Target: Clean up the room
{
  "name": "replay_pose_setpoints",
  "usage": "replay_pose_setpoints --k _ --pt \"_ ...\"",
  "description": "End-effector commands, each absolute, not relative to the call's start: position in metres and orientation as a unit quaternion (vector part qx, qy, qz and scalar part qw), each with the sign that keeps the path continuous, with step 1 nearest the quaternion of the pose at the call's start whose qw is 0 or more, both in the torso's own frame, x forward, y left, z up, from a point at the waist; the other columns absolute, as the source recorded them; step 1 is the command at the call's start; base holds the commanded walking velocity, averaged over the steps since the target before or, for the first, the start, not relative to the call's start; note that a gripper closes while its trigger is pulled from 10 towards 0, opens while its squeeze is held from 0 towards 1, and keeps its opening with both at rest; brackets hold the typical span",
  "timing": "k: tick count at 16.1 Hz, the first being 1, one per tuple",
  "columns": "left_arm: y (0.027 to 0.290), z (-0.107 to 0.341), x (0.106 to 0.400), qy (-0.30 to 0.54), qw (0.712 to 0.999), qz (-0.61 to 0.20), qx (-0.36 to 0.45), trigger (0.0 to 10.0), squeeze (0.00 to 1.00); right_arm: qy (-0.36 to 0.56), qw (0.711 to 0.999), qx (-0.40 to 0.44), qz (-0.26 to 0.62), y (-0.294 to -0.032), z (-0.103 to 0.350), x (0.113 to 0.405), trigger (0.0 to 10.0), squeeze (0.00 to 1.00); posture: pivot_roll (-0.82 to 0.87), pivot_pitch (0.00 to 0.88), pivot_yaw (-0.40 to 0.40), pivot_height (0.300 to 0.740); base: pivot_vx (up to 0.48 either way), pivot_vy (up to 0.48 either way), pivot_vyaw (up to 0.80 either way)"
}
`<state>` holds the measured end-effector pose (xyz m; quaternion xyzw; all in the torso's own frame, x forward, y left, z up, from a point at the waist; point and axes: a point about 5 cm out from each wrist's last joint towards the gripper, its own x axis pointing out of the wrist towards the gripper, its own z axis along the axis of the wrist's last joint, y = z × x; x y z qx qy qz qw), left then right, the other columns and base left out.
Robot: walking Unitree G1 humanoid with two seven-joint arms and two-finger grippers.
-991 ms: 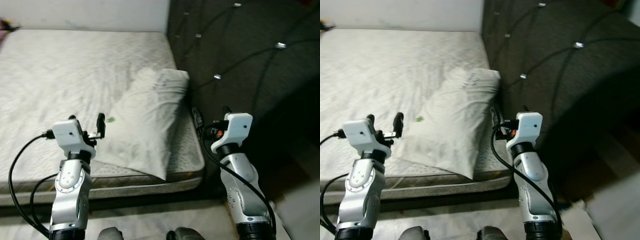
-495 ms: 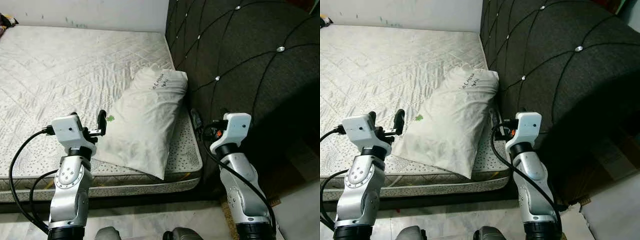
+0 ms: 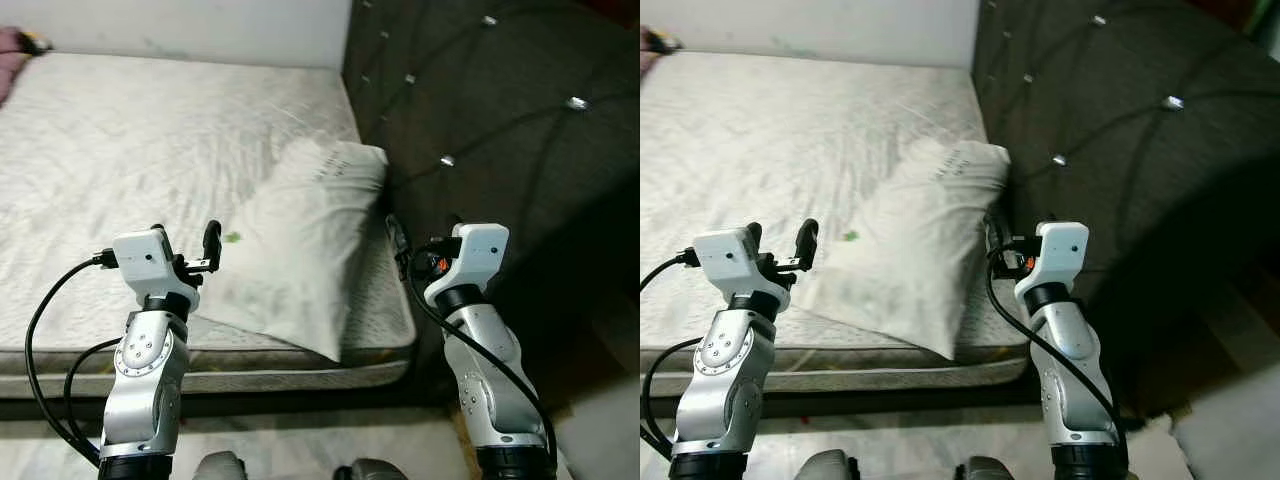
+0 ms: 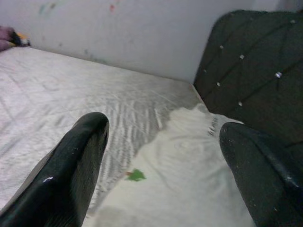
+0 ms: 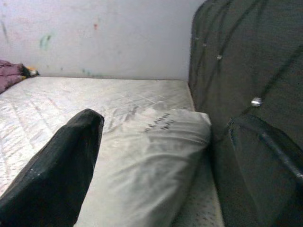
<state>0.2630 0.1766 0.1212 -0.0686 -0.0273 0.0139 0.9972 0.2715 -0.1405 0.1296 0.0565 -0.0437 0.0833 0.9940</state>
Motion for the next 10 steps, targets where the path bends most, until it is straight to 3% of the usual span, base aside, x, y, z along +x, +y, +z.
replay_pose_setpoints --k 1,3,10 --pt "0.177 0.1235 0.2616 -0.028 0.997 0.009 -0.066 10.0 0.0 -0.047 0.993 0.062 0.089 -0.139 0.1332 0.2708 10.0 0.0 -0.03 0.0 -0.059 0.74 0.0 0.307 0.0" --pt "0.1767 0.1241 0.2615 -0.028 0.997 0.009 -0.065 10.0 0.0 -0.046 0.993 0.062 0.089 -0.139 0.1333 0.2707 10.0 0.0 -0.03 0.0 -0.059 0.74 0.0 0.296 0.0" --pt "0.1763 0.1252 0.2625 -0.029 0.998 0.01 -0.062 10.0 0.0 -0.042 0.993 0.06 0.092 -0.1385 0.1332 0.2721 10.0 0.0 -0.03 0.0 -0.059 0.74 0.0 0.0 0.0"
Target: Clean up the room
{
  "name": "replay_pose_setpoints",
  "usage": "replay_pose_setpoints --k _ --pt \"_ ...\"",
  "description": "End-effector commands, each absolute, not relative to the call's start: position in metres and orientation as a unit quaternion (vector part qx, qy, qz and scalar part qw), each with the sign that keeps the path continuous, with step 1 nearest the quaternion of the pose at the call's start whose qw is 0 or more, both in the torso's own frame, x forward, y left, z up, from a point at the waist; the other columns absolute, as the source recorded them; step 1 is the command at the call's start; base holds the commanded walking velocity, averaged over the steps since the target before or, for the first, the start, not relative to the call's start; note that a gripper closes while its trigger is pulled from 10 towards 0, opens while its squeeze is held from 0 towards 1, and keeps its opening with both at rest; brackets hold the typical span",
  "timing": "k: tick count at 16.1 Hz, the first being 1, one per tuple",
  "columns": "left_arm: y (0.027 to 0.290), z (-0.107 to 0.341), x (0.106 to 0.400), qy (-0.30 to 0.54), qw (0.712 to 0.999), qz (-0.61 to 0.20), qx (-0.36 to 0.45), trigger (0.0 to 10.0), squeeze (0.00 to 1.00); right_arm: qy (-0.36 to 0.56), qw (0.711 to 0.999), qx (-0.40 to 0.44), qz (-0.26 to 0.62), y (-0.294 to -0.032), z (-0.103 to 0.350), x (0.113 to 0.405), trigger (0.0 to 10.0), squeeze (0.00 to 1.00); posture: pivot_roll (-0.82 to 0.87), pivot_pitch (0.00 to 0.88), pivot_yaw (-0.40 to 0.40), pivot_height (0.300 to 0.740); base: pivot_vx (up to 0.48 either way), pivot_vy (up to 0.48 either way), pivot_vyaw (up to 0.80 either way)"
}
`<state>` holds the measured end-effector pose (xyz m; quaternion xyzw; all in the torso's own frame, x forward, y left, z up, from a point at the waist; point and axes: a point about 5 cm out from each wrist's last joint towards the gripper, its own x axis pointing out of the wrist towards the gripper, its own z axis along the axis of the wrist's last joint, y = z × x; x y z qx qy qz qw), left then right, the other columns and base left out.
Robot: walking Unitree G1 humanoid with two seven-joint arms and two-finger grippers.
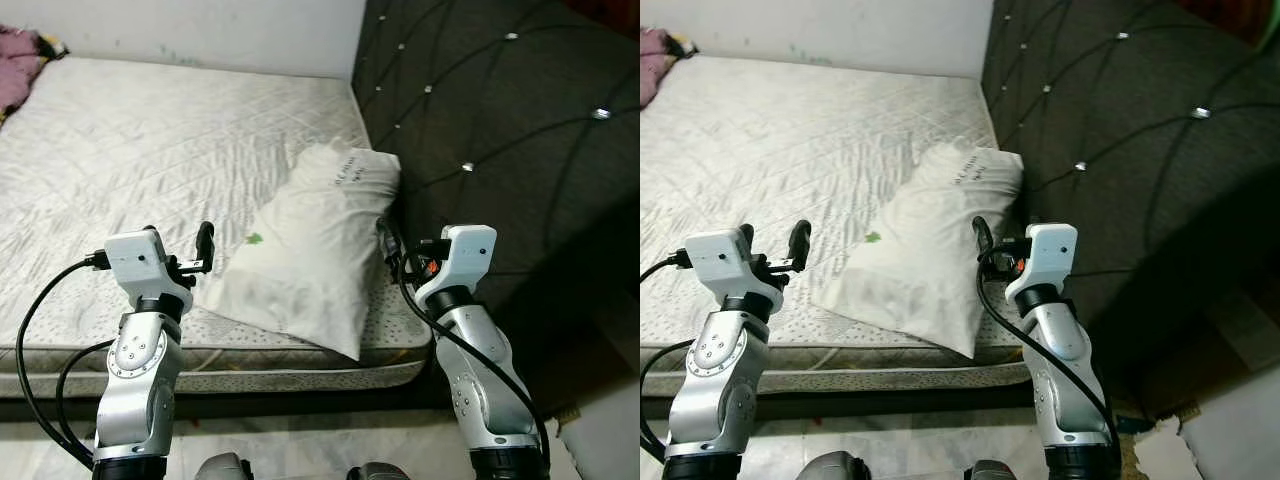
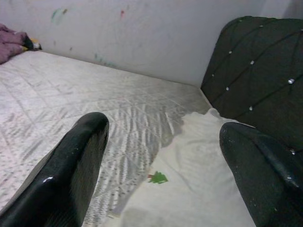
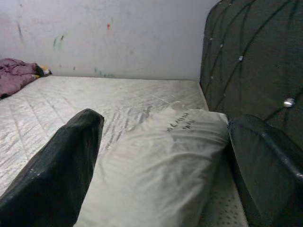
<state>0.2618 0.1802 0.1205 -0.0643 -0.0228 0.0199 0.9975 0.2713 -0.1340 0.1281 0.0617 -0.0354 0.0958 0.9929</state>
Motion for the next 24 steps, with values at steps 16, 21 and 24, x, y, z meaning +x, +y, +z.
replay_pose_setpoints --k 16,21,24 --pt "0.173 0.13 0.265 -0.05 0.997 -0.009 -0.06 10.0 0.0 -0.044 0.994 0.049 0.091 -0.139 0.135 0.278 10.0 0.0 -0.03 0.0 -0.061 0.74 0.266 0.0 0.0" --pt "0.175 0.13 0.267 -0.048 0.996 0.011 -0.069 10.0 0.0 -0.023 0.995 0.059 0.082 -0.142 0.131 0.281 10.0 0.0 -0.03 0.0 -0.06 0.74 0.0 0.0 0.0" --pt "0.174 0.13 0.268 -0.048 0.996 0.014 -0.073 10.0 0.0 0.002 0.998 0.039 0.039 -0.151 0.128 0.286 10.0 0.0 -0.03 0.0 -0.062 0.74 0.0 0.0 0.0"
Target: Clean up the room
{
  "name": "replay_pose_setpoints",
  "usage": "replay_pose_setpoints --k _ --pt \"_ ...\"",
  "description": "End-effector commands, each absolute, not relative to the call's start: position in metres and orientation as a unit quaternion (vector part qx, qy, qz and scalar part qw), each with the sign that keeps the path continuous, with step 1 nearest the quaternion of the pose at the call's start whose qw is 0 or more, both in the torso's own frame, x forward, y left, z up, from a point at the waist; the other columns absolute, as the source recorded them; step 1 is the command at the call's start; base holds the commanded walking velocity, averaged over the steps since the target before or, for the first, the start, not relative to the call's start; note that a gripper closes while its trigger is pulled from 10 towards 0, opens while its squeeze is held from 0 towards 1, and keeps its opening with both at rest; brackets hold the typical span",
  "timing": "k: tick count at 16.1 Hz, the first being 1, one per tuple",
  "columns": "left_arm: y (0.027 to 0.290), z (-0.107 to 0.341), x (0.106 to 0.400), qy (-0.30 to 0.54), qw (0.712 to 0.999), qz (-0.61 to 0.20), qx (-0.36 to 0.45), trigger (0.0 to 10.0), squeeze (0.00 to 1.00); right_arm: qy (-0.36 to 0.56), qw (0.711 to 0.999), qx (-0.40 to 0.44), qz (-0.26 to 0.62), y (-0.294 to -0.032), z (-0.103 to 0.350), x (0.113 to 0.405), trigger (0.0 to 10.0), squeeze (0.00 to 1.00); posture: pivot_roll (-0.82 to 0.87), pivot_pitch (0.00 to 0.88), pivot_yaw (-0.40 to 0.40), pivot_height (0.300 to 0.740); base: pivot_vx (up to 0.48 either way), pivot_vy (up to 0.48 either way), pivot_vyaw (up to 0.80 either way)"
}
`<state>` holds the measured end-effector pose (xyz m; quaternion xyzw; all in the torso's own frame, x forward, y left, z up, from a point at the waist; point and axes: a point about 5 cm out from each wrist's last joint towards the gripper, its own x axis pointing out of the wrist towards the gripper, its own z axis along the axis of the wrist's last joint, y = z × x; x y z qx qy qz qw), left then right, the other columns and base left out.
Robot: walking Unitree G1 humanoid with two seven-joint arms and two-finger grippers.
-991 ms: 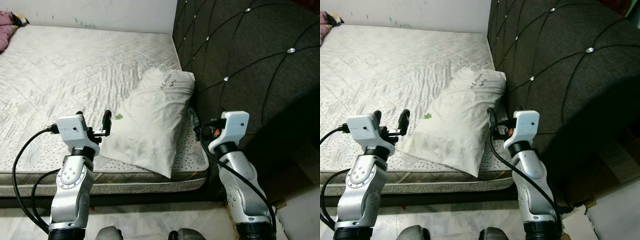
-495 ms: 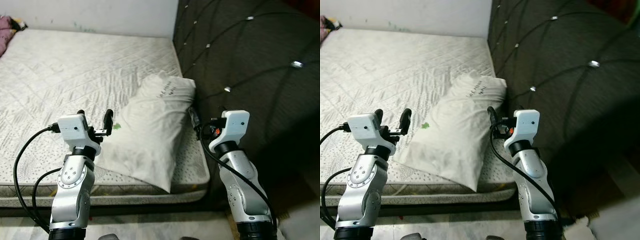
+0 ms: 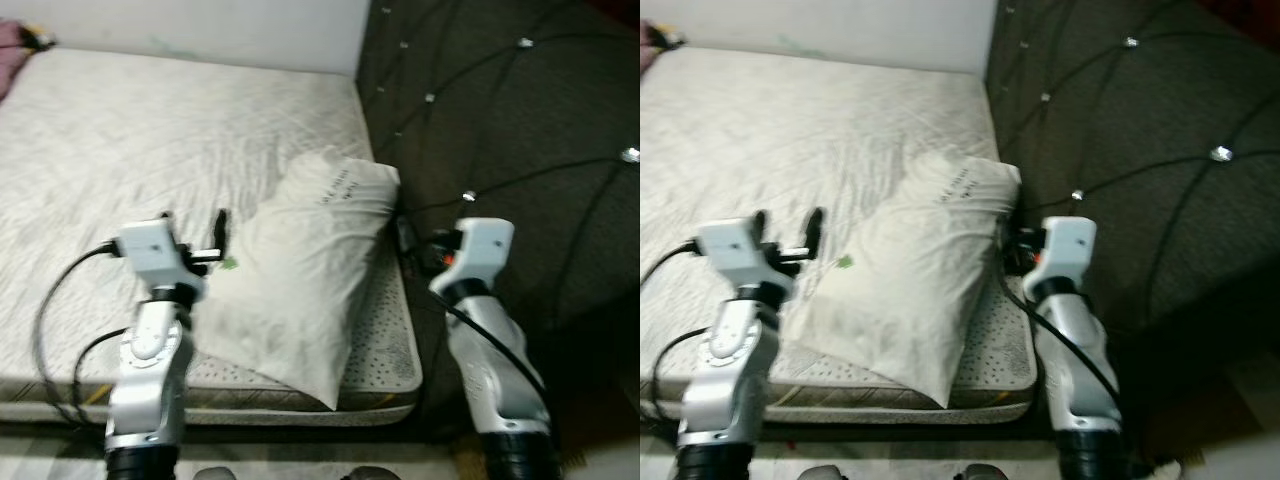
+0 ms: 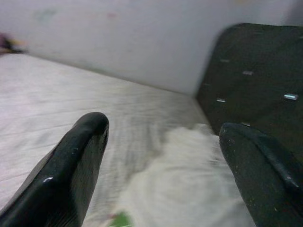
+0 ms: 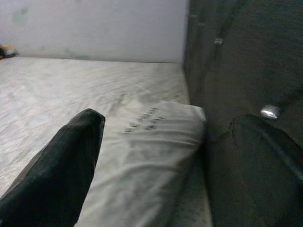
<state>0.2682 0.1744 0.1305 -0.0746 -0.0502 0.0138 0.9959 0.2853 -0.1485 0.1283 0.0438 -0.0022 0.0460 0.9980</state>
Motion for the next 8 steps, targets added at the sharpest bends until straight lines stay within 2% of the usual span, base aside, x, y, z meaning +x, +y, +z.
replay_pose_setpoints --k 1,2,5,8 --pt "0.174 0.13 0.268 -0.047 0.996 0.014 -0.074 10.0 0.0 0.006 0.999 0.038 0.034 -0.151 0.128 0.287 10.0 0.0 -0.03 0.0 -0.061 0.74 0.0 0.0 0.0" --pt "0.174 0.129 0.268 -0.044 0.996 0.014 -0.074 10.0 0.0 0.005 1.0 0.022 0.016 -0.153 0.129 0.288 10.0 0.0 -0.03 0.0 -0.061 0.74 0.0 0.0 0.0" --pt "0.175 0.128 0.268 -0.039 0.996 0.016 -0.077 10.0 0.0 -0.037 0.995 0.015 0.09 -0.144 0.148 0.289 10.0 0.0 -0.03 0.0 -0.059 0.74 0.0 0.0 0.0" --pt "0.174 0.128 0.269 -0.038 0.996 0.012 -0.077 10.0 0.0 -0.022 0.996 0.025 0.081 -0.143 0.143 0.287 10.0 0.0 -0.03 0.0 -0.059 0.74 0.0 0.0 0.0"
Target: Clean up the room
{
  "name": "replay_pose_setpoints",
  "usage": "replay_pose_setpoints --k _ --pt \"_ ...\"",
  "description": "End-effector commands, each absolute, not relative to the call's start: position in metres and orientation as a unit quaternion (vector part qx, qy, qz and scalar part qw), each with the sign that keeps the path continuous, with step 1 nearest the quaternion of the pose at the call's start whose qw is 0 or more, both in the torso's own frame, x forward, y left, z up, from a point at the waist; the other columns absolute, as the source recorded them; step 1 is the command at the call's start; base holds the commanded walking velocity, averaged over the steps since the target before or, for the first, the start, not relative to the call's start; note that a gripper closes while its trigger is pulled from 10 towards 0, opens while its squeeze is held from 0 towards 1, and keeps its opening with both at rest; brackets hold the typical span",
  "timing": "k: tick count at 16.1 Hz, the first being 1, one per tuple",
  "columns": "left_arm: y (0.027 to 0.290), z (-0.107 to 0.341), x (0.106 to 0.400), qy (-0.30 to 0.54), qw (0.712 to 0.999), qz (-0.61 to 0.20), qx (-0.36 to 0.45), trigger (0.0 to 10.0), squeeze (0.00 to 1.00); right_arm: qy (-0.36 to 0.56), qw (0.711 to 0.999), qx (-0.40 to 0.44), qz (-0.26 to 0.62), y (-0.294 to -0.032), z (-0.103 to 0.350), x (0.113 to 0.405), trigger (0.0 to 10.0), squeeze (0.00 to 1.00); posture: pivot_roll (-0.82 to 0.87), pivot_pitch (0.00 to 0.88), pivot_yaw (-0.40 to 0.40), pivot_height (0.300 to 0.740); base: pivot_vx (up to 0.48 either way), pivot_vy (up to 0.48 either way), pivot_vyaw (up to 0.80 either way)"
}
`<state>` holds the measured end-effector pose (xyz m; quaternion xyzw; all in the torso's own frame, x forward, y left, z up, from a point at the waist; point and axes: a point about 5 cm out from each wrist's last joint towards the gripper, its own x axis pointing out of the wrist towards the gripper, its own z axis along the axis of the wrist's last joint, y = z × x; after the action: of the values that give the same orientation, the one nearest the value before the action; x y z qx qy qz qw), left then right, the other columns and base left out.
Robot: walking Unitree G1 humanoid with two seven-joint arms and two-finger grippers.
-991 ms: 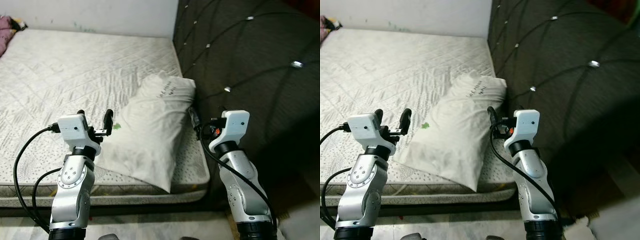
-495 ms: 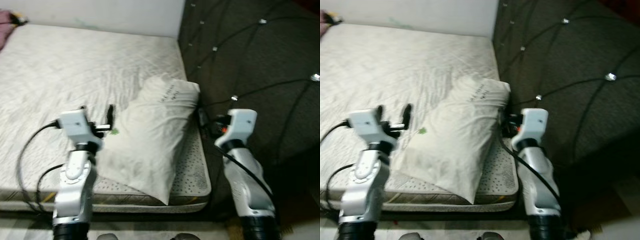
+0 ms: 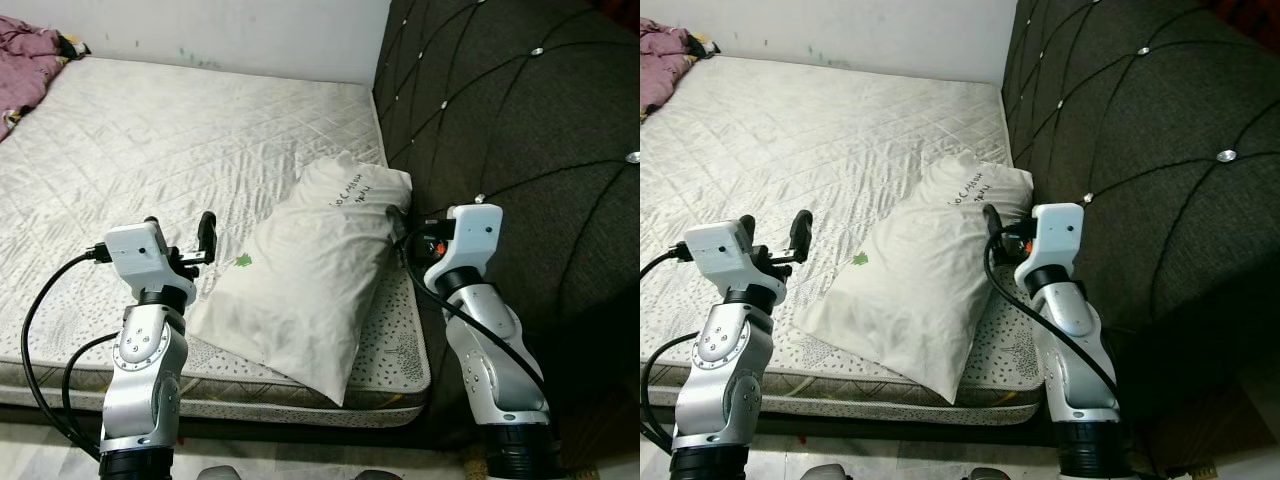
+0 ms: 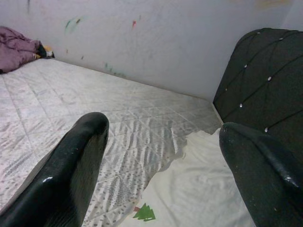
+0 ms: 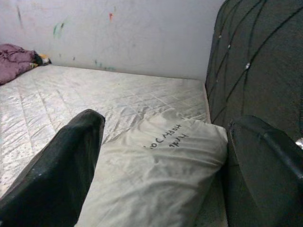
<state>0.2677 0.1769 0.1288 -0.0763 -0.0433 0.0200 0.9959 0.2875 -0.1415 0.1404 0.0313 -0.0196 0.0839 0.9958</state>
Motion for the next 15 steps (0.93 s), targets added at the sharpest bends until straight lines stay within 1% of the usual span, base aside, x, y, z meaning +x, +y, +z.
replay_pose_setpoints --k 1,5,7,15 --pt "0.174 0.1284 0.2685 -0.039 0.996 0.012 -0.076 10.0 0.0 -0.021 0.996 0.034 0.083 -0.1428 0.1424 0.2863 10.0 0.0 -0.03 0.0 -0.059 0.74 0.0 0.0 0.0" --pt "0.1746 0.1305 0.2681 -0.042 0.996 0.018 -0.077 10.0 0.0 -0.017 0.993 0.048 0.106 -0.1376 0.1435 0.2849 10.0 0.0 -0.03 0.0 -0.063 0.74 0.0 0.0 0.0" --pt "0.1744 0.1298 0.2685 -0.038 0.995 0.016 -0.089 10.0 0.0 -0.015 0.993 0.048 0.107 -0.1366 0.1425 0.2838 10.0 0.0 -0.03 0.0 -0.065 0.74 0.0 0.0 0.0" --pt "0.1736 0.1291 0.2681 -0.032 0.995 0.011 -0.093 10.0 0.0 -0.006 0.993 0.048 0.11 -0.1357 0.1399 0.2826 10.0 0.0 -0.03 0.003 -0.066 0.74 0.0 0.472 0.0"
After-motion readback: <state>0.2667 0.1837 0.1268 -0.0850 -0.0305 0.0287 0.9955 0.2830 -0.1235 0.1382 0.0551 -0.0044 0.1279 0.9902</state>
